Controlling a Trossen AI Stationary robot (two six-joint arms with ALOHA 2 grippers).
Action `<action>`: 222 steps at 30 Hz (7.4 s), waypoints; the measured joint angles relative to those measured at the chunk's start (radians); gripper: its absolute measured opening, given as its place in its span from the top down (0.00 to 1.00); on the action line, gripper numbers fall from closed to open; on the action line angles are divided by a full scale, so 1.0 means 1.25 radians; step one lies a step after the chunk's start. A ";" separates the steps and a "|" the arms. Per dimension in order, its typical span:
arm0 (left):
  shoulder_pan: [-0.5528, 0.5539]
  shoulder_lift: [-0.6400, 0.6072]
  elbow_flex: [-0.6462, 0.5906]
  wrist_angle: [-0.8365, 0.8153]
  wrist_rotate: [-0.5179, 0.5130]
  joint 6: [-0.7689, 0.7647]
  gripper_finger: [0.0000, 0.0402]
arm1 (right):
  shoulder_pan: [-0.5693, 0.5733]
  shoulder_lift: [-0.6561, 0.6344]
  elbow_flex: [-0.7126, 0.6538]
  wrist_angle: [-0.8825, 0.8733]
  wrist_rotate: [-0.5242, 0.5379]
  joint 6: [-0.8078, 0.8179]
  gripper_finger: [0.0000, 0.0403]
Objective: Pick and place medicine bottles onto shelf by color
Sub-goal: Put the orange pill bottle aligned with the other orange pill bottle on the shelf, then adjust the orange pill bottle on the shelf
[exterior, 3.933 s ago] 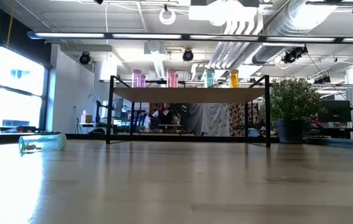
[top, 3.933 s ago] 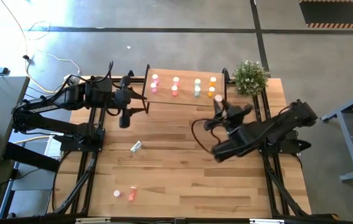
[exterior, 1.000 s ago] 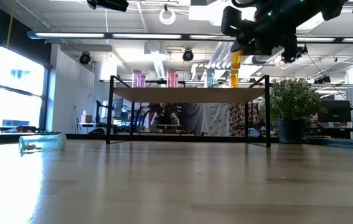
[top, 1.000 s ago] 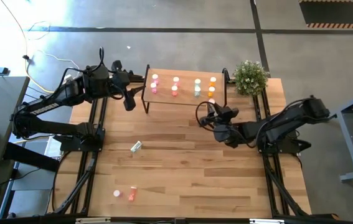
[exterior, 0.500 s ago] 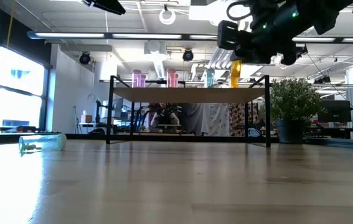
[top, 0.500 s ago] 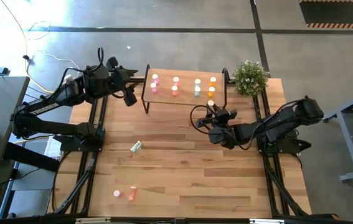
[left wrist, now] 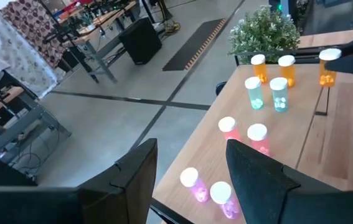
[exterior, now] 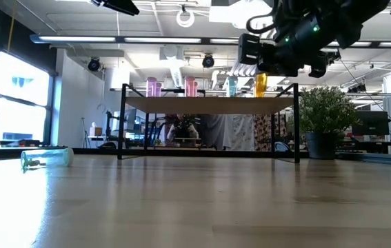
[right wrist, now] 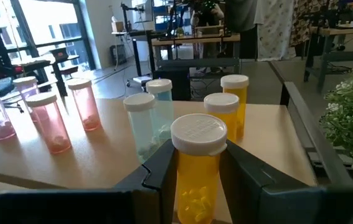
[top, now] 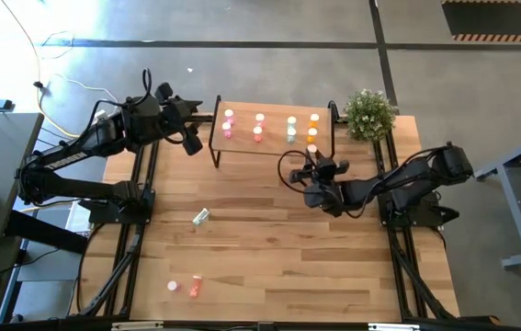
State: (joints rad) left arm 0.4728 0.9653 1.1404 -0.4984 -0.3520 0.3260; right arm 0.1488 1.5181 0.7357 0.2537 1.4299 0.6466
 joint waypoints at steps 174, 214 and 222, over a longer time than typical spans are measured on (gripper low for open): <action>0.262 0.051 0.000 -0.081 0.300 -0.105 0.54 | -0.299 0.062 0.629 -1.124 -0.796 0.420 0.47; 0.260 0.051 0.000 -0.083 0.342 -0.105 0.54 | -0.299 0.085 0.628 -1.203 -0.771 0.510 0.47; 0.260 0.051 0.000 -0.083 0.342 -0.105 0.54 | -0.297 0.084 0.651 -1.201 -0.771 0.500 0.47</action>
State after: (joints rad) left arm 0.7982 1.0294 1.1402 -0.6018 0.0753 0.1946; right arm -0.2222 1.6234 1.5496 -1.2478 0.4663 1.2711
